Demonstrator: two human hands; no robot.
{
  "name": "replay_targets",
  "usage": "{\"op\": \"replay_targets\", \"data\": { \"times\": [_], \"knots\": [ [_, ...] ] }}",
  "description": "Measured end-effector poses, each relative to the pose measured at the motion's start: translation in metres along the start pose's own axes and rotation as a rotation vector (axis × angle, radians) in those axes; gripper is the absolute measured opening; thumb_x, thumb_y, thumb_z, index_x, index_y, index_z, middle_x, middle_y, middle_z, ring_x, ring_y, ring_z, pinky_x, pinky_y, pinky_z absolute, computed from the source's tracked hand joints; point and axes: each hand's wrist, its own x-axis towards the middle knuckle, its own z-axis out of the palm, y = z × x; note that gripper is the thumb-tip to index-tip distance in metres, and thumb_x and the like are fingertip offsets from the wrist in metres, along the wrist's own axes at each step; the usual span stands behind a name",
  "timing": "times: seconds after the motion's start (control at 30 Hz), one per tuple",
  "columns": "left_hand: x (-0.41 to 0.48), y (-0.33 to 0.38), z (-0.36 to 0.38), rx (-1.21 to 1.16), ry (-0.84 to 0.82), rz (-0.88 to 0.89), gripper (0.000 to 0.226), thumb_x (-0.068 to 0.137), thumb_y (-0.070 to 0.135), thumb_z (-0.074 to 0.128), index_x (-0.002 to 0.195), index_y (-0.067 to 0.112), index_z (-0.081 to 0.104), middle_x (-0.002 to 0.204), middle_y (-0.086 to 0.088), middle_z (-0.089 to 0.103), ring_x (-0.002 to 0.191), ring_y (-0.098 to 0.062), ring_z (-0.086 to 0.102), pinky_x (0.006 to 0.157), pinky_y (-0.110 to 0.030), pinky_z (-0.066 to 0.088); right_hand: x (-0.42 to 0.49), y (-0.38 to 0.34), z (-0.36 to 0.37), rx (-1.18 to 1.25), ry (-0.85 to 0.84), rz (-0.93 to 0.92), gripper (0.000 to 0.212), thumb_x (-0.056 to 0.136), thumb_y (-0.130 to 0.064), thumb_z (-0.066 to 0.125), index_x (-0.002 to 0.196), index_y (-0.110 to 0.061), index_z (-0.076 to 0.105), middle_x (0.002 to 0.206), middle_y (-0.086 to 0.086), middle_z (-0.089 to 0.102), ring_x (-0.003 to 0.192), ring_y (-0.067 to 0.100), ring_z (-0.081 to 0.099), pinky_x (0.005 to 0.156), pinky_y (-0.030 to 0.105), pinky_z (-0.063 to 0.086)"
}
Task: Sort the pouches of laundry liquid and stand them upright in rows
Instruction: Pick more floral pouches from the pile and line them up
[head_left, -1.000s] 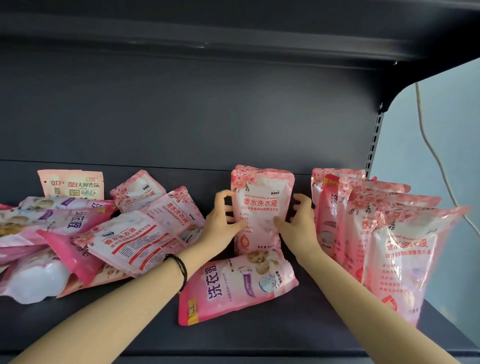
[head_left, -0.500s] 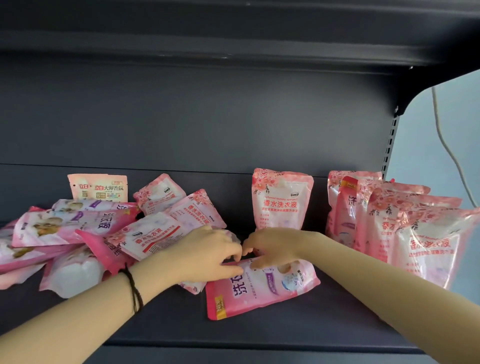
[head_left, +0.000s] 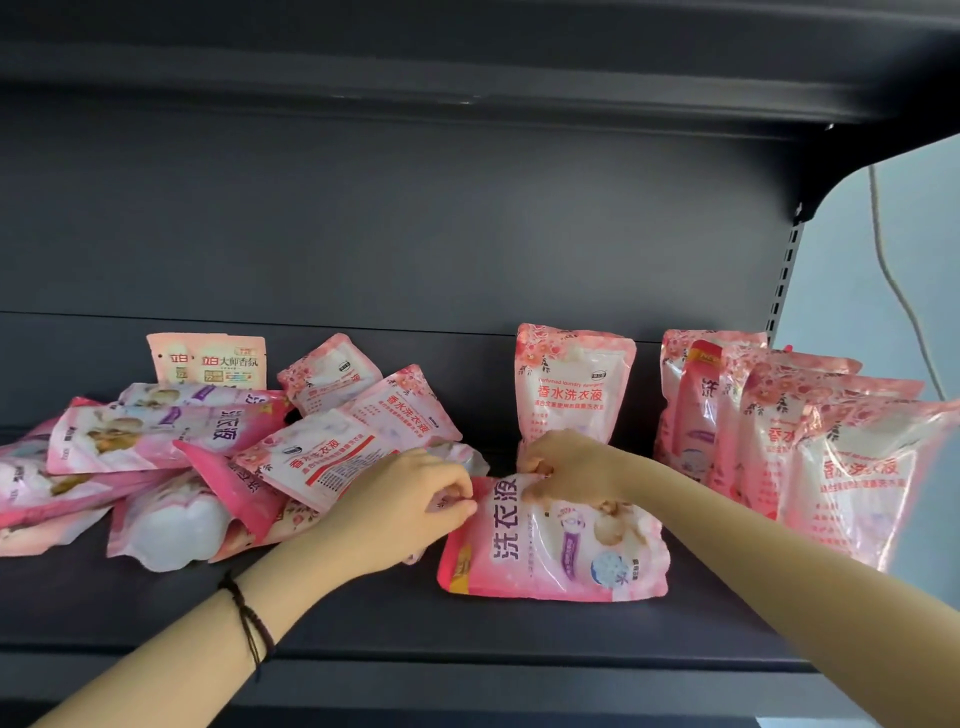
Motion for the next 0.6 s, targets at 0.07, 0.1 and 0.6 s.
{"op": "replay_targets", "data": {
  "times": [0.07, 0.1, 0.6],
  "knots": [
    [0.004, 0.003, 0.0, -0.067, 0.071, -0.049, 0.019, 0.09, 0.043, 0.058, 0.102, 0.031, 0.066, 0.103, 0.016, 0.061, 0.098, -0.004, 0.055, 0.083, -0.028, 0.047, -0.011, 0.005, -0.001, 0.017, 0.133, 0.001, 0.016, 0.09, -0.025, 0.06, 0.098, -0.012, 0.066, 0.088, -0.01, 0.057, 0.088, 0.013, 0.053, 0.071, 0.021, 0.043],
    [0.006, 0.004, 0.001, -0.104, 0.099, -0.073, 0.018, 0.09, 0.041, 0.059, 0.102, 0.03, 0.066, 0.105, 0.017, 0.062, 0.101, -0.004, 0.055, 0.085, -0.029, 0.047, -0.017, 0.007, -0.002, 0.033, 0.207, 0.015, 0.013, 0.09, -0.024, 0.06, 0.094, -0.012, 0.065, 0.087, -0.008, 0.058, 0.086, 0.015, 0.055, 0.072, 0.027, 0.048],
    [0.058, 0.067, 0.065, -1.053, 0.446, -0.326, 0.022, 0.089, 0.028, 0.066, 0.104, 0.022, 0.051, 0.096, 0.004, 0.068, 0.079, 0.008, 0.065, 0.06, -0.008, 0.049, -0.065, 0.019, 0.032, 1.027, 0.989, 0.138, 0.008, 0.093, -0.02, 0.059, 0.089, -0.014, 0.062, 0.083, 0.002, 0.069, 0.076, 0.018, 0.068, 0.055, 0.019, 0.053]
  ]
}}
